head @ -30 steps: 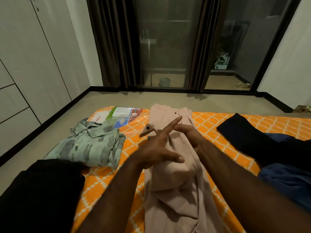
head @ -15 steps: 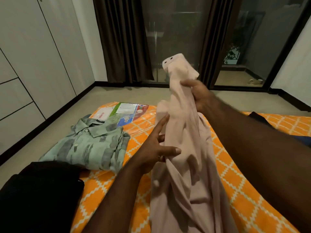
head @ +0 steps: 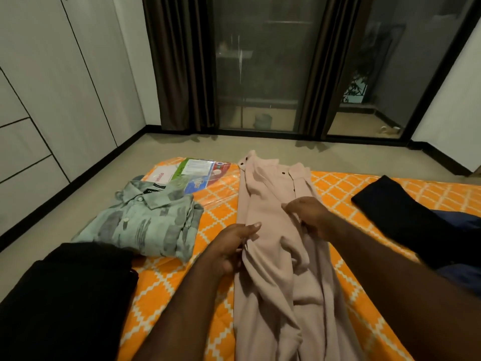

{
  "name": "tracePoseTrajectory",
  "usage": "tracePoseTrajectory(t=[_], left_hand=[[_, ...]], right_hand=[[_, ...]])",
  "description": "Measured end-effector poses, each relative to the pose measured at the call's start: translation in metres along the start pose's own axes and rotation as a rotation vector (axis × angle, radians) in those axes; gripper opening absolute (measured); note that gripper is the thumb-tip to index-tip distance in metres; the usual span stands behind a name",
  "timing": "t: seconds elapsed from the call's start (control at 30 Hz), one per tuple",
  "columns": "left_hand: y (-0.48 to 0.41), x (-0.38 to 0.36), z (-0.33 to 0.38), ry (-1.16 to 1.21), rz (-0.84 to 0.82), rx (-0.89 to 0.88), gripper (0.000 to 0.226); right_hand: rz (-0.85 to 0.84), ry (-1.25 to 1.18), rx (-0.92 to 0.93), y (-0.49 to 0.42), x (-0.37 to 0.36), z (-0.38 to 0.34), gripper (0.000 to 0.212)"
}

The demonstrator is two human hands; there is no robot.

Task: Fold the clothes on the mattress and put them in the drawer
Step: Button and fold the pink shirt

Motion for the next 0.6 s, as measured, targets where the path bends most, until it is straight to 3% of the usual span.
tracePoseTrajectory(t=[0.13,0.27,0.43,0.6], left_hand=[[0.021,-0.011,-0.014,-0.024,0.006,0.050,0.037],[0.041,-0.029,-0.014,0.025,-0.047,0.000,0.023],[0.038,-0.040,-0.014,0.260,-0.162,0.010,0.040],[0.008,-0.039,-0.005,0.304,-0.171,-0.042,0.045]], right_hand=[[0.079,-0.009,0.046,0.037,0.014,0.020,0.023],[0.039,0.059,0.051,0.054,0.018,0.024,0.023],[-0.075,0.136,0.005,0.056,0.014,-0.001,0.032],[-0.131,0.135,-0.054,0.021,-0.003,-0.033,0.026]])
Point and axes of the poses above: each hand's wrist, its own y-axis away from the middle knuckle, its own x-axis out of the back of the hand, z = x × y, the point moved 8 cm from there along -y, towards the middle knuckle, and after that the axes turned 1 degree about -z, right-handed, at the moved point
